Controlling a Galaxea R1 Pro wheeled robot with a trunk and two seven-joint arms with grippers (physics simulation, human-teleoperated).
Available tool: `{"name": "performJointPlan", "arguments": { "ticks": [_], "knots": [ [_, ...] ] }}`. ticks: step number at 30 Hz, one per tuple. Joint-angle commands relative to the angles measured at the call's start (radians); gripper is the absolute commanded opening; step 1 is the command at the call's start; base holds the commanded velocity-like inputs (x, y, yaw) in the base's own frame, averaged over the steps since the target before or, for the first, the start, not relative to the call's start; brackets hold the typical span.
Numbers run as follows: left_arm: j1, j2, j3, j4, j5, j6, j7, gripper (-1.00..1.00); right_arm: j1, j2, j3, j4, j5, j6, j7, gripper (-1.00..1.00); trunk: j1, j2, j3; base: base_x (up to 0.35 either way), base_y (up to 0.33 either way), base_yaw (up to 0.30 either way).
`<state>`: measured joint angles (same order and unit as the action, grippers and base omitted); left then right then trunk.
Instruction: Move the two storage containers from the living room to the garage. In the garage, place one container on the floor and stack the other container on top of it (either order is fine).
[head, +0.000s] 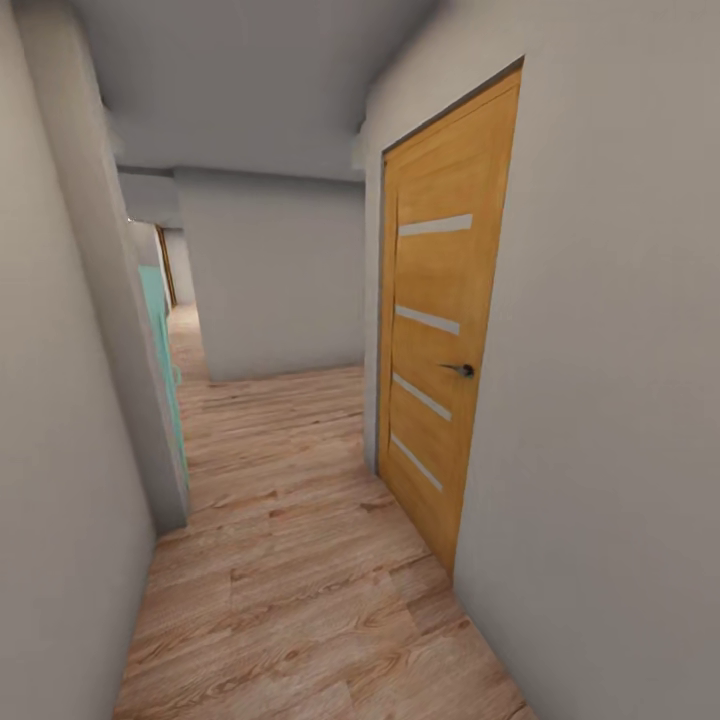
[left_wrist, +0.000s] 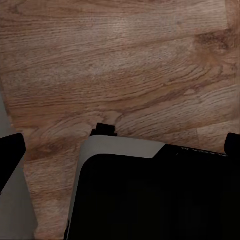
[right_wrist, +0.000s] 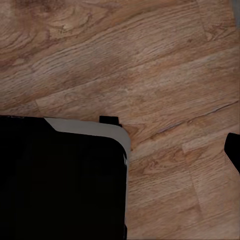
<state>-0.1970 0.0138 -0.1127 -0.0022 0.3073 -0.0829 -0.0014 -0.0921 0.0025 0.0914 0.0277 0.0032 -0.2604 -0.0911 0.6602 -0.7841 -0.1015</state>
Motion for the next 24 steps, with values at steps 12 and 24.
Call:
{"name": "performJointPlan", "arguments": {
  "ticks": [12,24],
  "knots": [
    [-0.001,-0.001,-0.009,0.002,0.009,-0.002,0.0,1.0,-0.001,-0.001,0.008,0.003,0.001,-0.003,-0.006,1.0,0.001,-0.001,-0.002,0.319,0.0,0.198],
    [-0.001,-0.002,-0.009,0.001,0.009,0.003,0.0,1.0,-0.001,-0.003,0.008,0.003,0.001,-0.003,-0.005,1.0,0.001,-0.001,-0.002,0.319,0.0,0.235]
  ]
}}
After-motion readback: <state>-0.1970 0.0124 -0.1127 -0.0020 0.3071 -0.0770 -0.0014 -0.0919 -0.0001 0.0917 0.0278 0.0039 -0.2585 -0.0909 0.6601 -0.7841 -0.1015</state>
